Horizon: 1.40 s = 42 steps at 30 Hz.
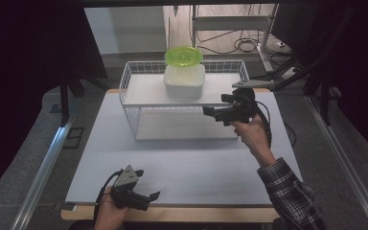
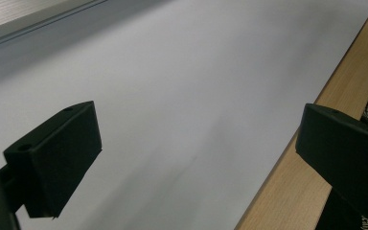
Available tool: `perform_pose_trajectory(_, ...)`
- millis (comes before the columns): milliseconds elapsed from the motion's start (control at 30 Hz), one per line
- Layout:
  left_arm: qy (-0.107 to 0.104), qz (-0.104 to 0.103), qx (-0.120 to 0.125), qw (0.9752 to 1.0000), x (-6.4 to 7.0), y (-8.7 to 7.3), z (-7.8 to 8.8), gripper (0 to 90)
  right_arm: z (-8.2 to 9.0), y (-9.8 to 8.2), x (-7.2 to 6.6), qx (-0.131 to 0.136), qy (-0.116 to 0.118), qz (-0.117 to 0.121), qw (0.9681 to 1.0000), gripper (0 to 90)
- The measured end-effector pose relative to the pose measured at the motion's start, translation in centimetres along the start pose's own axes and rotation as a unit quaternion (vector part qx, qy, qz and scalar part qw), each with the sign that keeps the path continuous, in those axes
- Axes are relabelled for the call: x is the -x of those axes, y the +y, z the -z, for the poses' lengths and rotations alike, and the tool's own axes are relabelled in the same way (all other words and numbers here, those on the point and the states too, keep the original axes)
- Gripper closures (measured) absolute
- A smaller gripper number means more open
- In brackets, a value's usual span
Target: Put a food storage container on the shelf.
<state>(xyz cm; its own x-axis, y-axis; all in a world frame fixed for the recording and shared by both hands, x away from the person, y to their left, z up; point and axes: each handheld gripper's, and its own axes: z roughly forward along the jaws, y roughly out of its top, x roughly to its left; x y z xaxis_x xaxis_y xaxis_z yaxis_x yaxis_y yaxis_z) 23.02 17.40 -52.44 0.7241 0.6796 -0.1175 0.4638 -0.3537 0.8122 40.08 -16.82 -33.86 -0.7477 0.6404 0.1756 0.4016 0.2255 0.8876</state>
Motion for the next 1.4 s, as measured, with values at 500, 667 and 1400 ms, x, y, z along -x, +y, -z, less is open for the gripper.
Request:
perform_pose_trajectory(500, 0.001, 0.000, -0.001, 1.0000, 0.0, 0.0, 0.0, 1.8, -0.3, -2.8, -1.1, -0.009, 0.000, 0.027, 0.9996, 3.3)
perform_pose_trajectory(667, 0.002, -0.002, -0.003, 1.0000, 0.1, 0.0, 0.0, 1.8, -0.5, -4.0, -1.3, -0.016, 0.001, 0.033, 0.9993, 2.2)
perform_pose_trajectory(1400, 0.000, -0.004, -0.011, 0.9999, 0.1, 0.0, -0.2, 2.0, 0.7, -9.1, -1.2, -0.028, -0.013, 0.036, 0.9989, 0.1)
